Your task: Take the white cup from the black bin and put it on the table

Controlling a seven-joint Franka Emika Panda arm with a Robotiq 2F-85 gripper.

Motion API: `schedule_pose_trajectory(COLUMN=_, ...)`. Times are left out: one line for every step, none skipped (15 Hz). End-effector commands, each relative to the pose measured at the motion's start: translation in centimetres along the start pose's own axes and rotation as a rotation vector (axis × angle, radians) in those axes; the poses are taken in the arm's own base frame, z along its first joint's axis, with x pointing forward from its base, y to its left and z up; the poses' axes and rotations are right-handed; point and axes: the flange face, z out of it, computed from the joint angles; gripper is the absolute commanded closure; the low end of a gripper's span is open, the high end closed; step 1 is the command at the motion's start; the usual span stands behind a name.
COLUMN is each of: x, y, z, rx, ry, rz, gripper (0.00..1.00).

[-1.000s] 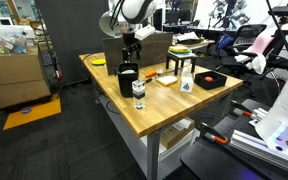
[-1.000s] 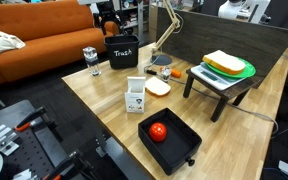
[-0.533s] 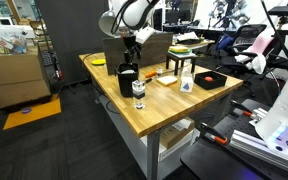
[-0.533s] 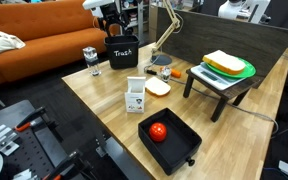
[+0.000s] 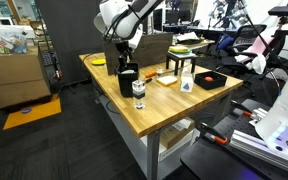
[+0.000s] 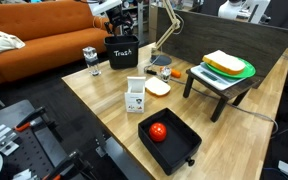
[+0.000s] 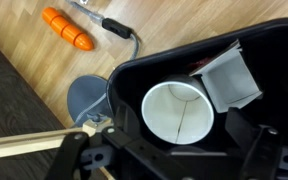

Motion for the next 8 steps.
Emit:
schedule_pose_trajectory(x=1.3, y=-0.2, z=0.1, rx=0.062, ry=-0.035, rz=-0.031, gripper=0.00)
schedule_pose_trajectory(x=1.3, y=-0.4, z=0.6, rx=0.083, ry=-0.052, rz=-0.027, gripper=0.00)
schedule_pose_trajectory(x=1.3, y=-0.5, z=1.0, rx=0.115, ry=-0.068, rz=-0.022, gripper=0.00)
schedule_pose_trajectory(x=1.3, y=-0.7, z=1.5, rx=0.144, ry=-0.084, rz=-0.015, gripper=0.00)
schedule_pose_trajectory(x=1.4, y=-0.7, z=1.9, rx=0.170, ry=-0.090, rz=-0.006, gripper=0.00)
schedule_pose_trajectory(x=1.5, y=-0.9, z=2.4, rx=0.192, ry=-0.100, rz=0.001, gripper=0.00)
schedule_pose_trajectory(x=1.8, y=-0.9, z=2.9, rx=0.206, ry=-0.101, rz=0.009, gripper=0.00)
schedule_pose_trajectory(x=2.1, y=-1.0, z=3.4, rx=0.217, ry=-0.103, rz=0.013, gripper=0.00)
